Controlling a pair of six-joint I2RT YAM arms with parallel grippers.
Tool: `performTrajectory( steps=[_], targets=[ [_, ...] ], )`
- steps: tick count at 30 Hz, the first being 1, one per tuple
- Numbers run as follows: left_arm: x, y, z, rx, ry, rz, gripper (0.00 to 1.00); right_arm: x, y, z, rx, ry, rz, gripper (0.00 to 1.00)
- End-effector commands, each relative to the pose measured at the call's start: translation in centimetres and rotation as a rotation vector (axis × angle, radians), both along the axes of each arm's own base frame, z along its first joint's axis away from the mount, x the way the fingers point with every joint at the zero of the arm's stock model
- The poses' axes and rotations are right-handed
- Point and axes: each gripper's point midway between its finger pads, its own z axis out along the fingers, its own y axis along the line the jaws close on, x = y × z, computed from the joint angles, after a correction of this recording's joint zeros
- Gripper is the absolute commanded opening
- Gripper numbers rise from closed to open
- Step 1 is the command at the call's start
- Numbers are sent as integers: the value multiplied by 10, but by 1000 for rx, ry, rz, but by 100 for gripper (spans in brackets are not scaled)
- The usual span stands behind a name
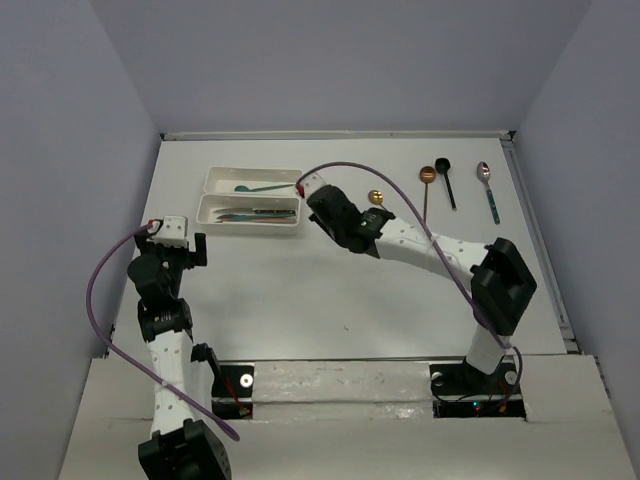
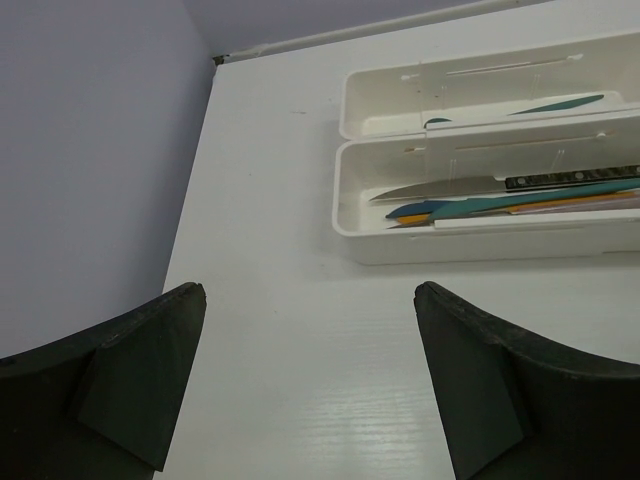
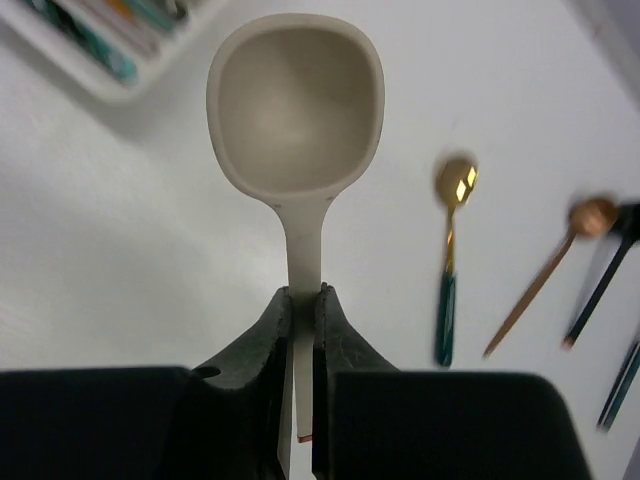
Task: Sort the eating utensils into containers
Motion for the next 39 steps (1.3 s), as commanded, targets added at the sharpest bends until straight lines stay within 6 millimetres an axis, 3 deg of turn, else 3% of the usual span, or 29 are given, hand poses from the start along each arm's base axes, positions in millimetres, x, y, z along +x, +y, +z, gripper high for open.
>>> performTrajectory(
  steps=[1, 2, 3, 4, 5, 7, 8, 9, 10, 11, 12, 13, 14, 16, 25, 28, 30, 31, 35, 36, 39],
  targets=[
    [2, 3, 15, 29, -62, 5, 99, 83, 88, 121, 2, -505, 264, 0],
    [2, 3, 16, 29, -63, 7, 99, 94, 115, 138, -5, -607, 377, 0],
    [2, 4, 16, 30, -63, 10, 99, 108, 135, 171, 21, -691, 396, 0],
    [2, 4, 15, 30, -63, 10, 99, 127, 159, 132, -78, -672, 450, 0],
    [2, 4, 16, 32, -64, 13, 99, 142, 174, 176, -48, -772, 422, 0],
    [2, 4, 16, 32, -66, 11, 99, 163, 194, 172, -101, -825, 424, 0],
    [2, 4, 15, 33, -64, 12, 99, 178, 213, 124, -181, -807, 466, 0],
    [2, 4, 15, 33, -63, 11, 99, 184, 221, 160, -132, -894, 440, 0],
    [2, 4, 14, 34, -63, 9, 99, 193, 224, 150, -137, -929, 450, 0],
    [2, 4, 14, 34, -63, 9, 99, 190, 239, 139, -102, -957, 515, 0],
    [2, 4, 14, 34, -63, 9, 99, 195, 237, 134, -81, -966, 531, 0],
    [2, 4, 15, 35, -66, 9, 99, 199, 238, 141, -48, -986, 533, 0],
    [2, 3, 14, 36, -64, 6, 99, 209, 238, 124, -35, -967, 549, 0],
    [2, 3, 14, 36, -63, 6, 99, 214, 237, 118, -3, -970, 557, 0],
    [3, 3, 13, 36, -60, 6, 99, 204, 251, 81, 83, -796, 596, 3],
    [2, 4, 14, 38, -64, 8, 99, 203, 248, 56, 66, -726, 595, 18],
    [2, 4, 13, 37, -61, 8, 99, 204, 243, 44, 33, -700, 580, 36],
    [2, 4, 13, 38, -61, 7, 99, 205, 241, 41, 23, -692, 574, 36],
    [2, 4, 13, 38, -60, 7, 99, 205, 234, 46, 5, -684, 549, 51],
    [2, 3, 13, 38, -60, 6, 99, 204, 232, 56, 13, -689, 542, 57],
    [2, 4, 13, 38, -60, 7, 99, 202, 228, 81, 66, -687, 498, 58]
  ],
)
